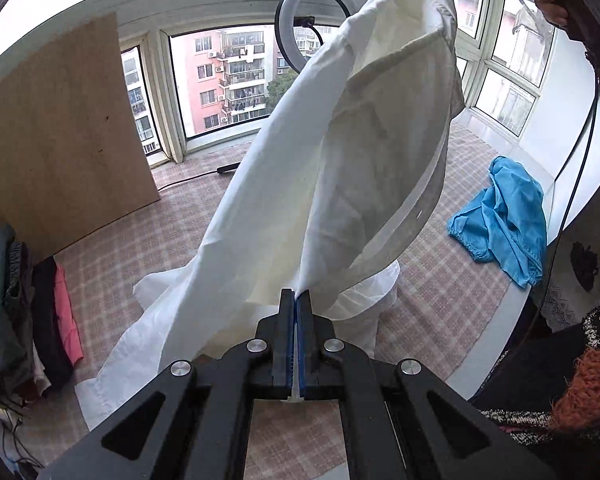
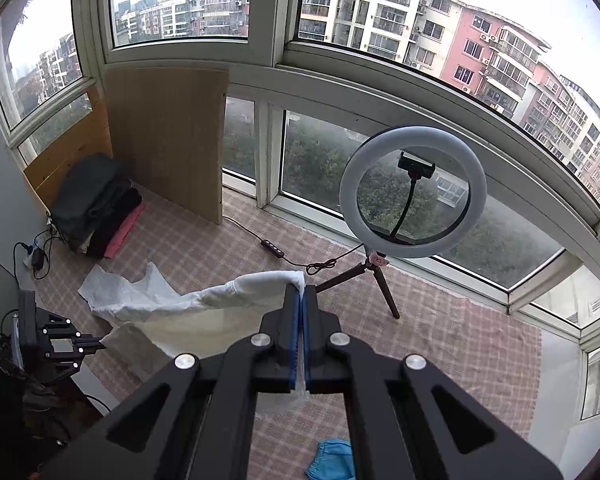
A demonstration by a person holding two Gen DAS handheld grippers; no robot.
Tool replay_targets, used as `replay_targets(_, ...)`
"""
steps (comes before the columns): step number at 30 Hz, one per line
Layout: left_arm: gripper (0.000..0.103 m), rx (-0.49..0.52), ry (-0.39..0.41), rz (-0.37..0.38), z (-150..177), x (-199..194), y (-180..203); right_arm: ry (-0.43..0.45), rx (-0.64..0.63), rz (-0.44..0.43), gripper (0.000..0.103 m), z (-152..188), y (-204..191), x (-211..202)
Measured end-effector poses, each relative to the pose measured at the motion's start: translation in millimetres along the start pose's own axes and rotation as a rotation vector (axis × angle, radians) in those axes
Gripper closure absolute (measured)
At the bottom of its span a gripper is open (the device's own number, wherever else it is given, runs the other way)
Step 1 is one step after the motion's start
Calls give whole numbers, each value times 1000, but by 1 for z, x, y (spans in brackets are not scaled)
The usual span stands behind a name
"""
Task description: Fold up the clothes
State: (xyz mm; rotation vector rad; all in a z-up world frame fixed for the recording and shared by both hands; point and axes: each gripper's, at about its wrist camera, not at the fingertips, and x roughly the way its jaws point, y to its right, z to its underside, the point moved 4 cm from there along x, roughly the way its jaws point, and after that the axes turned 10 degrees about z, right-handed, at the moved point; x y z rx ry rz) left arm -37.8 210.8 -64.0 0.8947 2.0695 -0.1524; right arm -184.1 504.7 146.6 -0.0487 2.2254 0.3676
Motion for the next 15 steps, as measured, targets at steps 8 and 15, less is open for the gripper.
replay_targets(8,103,54,-6,31,7,2,31,-32,11,16,102,4,4,15)
replay_targets(15,103,14,39,-59,-4,-15,-6,-53,-9,26,102,14,2,20)
